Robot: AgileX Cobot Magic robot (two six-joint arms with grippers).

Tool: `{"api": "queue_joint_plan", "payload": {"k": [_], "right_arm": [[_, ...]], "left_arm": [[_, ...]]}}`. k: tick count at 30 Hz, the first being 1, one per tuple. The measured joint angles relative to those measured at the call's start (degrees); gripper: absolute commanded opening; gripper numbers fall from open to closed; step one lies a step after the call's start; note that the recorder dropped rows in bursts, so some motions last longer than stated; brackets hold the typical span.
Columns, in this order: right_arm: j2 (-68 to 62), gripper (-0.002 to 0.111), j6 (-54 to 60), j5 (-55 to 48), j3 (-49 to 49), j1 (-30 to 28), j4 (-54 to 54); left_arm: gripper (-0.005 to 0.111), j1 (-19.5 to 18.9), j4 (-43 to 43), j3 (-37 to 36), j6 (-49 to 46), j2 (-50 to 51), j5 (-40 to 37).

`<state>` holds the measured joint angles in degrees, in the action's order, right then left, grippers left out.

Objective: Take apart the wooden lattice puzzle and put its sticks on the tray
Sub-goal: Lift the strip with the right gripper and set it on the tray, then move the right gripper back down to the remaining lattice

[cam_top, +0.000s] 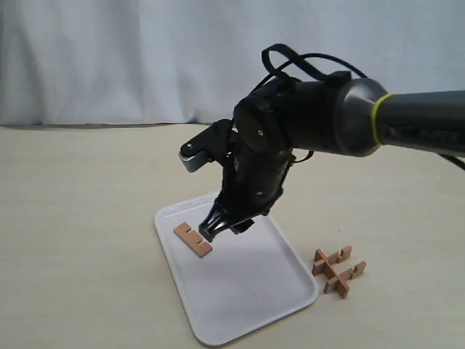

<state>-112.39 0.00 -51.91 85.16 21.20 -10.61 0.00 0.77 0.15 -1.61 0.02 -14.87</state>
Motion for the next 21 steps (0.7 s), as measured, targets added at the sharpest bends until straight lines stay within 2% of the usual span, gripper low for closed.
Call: {"api": "queue_joint_plan", "payload": {"k": [3, 8, 16, 21], "right_arm": [[2.1, 0.031, -0.5, -5.7, -1.4, -1.7, -1.3], [7.3, 0.032, -0.5, -7.6, -9.6, -7.1, -1.4], [13.3, 0.032, -0.5, -2.3, -25.2, -16.3, 0.2], [14.4, 0.032, 0.0, 2.0, -29.2, -17.0, 4.2]], "left_arm": [[0.0, 0.0, 0.0, 0.0, 0.0, 0.0, 0.0], [0.0, 0.0, 0.0, 0.0, 0.0, 0.0, 0.0], [0.0, 0.0, 0.0, 0.0, 0.0, 0.0, 0.0], [0.0, 0.0, 0.0, 0.0, 0.0, 0.0, 0.0]]}}
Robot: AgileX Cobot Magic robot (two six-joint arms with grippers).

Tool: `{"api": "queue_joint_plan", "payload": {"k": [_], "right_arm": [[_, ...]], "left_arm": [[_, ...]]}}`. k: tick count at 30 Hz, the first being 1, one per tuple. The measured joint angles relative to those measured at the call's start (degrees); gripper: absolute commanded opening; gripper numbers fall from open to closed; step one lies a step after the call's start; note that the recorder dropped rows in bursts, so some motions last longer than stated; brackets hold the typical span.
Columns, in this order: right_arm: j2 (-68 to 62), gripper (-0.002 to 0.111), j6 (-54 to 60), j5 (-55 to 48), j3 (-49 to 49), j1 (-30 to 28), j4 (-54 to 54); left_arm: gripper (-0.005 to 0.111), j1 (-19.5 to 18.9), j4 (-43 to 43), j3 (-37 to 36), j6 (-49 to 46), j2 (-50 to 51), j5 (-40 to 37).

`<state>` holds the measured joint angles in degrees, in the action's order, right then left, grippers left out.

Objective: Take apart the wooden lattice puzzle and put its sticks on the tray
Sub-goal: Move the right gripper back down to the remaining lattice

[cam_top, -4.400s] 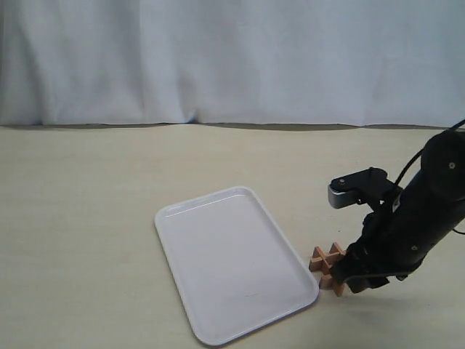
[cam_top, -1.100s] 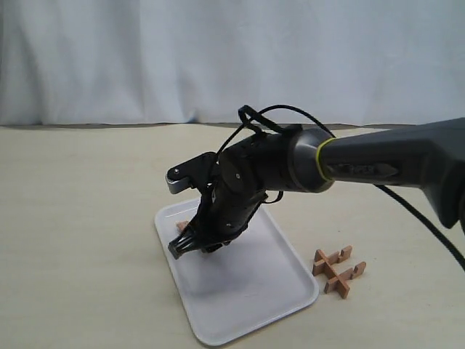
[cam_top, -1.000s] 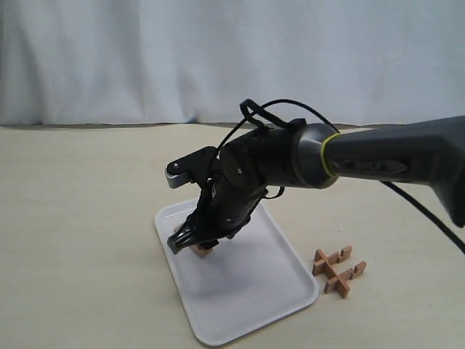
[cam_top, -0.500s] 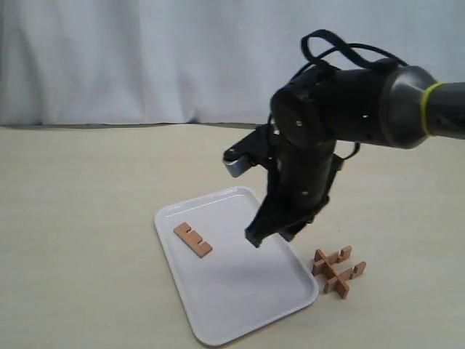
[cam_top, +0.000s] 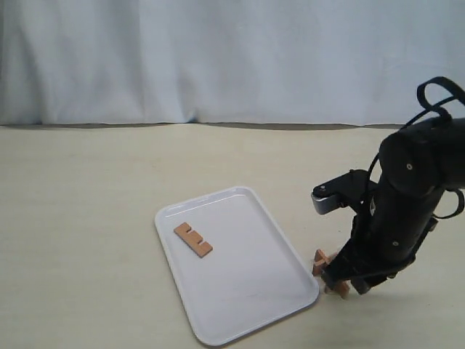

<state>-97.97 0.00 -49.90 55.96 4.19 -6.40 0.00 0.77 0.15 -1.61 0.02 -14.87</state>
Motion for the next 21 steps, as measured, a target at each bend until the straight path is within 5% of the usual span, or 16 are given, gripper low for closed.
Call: {"api": "queue_joint_plan", "payload": {"k": [21], "right_arm": [[-3.9, 0.032, 0.4, 11.3, -4.5, 0.0, 2.3]], "left_arm": [[0.0, 0.0, 0.0, 0.0, 0.0, 0.0, 0.0]]}}
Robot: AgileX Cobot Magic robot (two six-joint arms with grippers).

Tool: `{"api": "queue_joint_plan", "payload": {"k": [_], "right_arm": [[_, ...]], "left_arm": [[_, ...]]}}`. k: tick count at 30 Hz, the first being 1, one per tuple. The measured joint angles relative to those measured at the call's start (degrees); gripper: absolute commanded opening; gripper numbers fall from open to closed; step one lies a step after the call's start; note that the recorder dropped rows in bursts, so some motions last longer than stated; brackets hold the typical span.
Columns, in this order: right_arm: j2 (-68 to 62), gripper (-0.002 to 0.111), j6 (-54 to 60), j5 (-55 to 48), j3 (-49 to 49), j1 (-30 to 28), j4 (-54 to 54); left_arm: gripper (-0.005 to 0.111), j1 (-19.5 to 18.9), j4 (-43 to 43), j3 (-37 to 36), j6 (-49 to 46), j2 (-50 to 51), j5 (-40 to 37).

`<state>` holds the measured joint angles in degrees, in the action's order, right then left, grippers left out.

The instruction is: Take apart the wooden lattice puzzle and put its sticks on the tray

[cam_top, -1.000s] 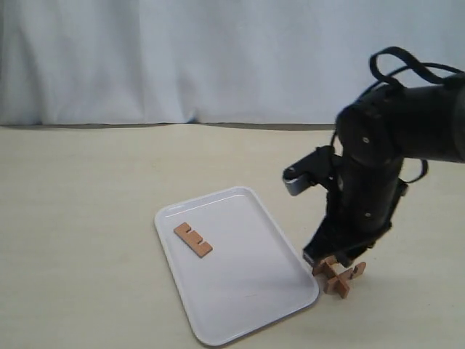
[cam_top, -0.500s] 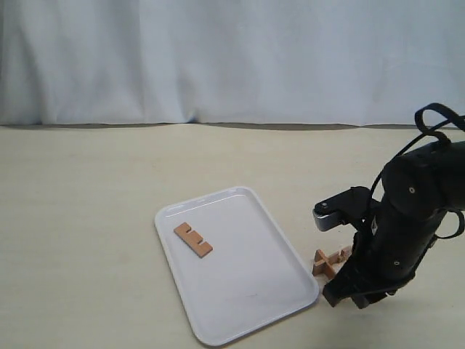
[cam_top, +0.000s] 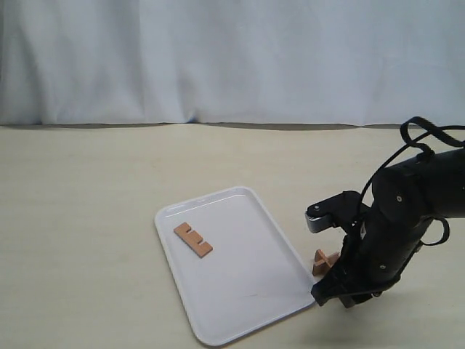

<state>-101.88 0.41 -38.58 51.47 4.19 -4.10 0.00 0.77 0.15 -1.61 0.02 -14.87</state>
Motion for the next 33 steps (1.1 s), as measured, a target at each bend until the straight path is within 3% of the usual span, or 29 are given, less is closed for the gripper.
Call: {"api": "queue_joint_plan", "payload": {"k": [33], "right_arm": [[-1.3, 0.032, -0.4, 5.6, -0.9, 0.0, 0.6]], "left_arm": [[0.0, 0.0, 0.0, 0.0, 0.0, 0.0, 0.0]]}}
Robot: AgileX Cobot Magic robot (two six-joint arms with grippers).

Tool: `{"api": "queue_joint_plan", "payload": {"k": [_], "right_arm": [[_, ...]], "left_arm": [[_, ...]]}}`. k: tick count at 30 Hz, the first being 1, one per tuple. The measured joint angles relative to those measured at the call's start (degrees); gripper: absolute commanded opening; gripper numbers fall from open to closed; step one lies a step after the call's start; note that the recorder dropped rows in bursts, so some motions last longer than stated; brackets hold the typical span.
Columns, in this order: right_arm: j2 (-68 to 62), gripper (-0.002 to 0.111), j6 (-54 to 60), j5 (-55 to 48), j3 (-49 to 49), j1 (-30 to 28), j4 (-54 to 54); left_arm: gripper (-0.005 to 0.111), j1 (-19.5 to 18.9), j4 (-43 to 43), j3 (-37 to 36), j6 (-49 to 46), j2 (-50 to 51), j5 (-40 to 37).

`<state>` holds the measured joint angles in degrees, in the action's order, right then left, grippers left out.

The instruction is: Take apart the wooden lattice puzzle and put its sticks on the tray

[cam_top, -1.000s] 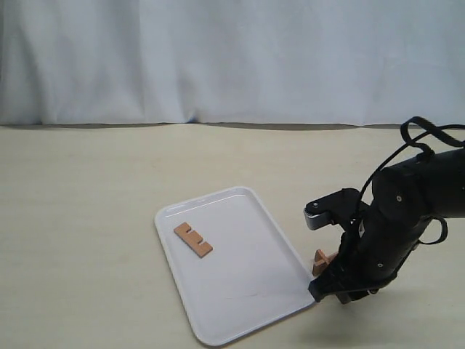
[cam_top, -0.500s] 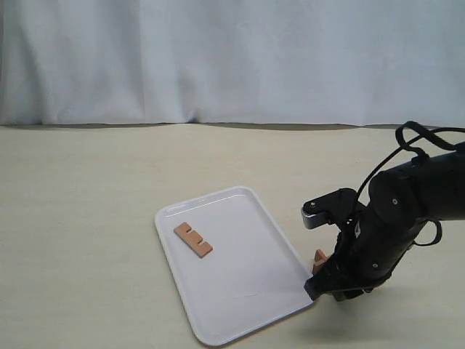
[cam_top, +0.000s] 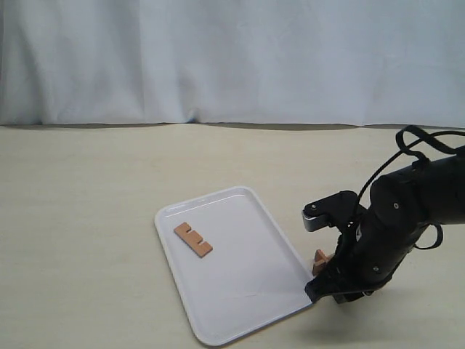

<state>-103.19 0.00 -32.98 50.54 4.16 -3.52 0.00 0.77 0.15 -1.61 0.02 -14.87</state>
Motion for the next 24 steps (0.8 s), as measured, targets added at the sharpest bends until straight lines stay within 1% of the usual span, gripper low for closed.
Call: {"api": "queue_joint_plan", "payload": {"k": [12, 24], "right_arm": [[0.0, 0.032, 0.0, 1.2, -0.1, 0.0, 0.0], [0.0, 0.032, 0.0, 4.5, -2.0, 0.0, 0.0]], "left_arm": [[0.0, 0.0, 0.0, 0.0, 0.0, 0.0, 0.0], [0.0, 0.0, 0.0, 0.0, 0.0, 0.0, 0.0]]}}
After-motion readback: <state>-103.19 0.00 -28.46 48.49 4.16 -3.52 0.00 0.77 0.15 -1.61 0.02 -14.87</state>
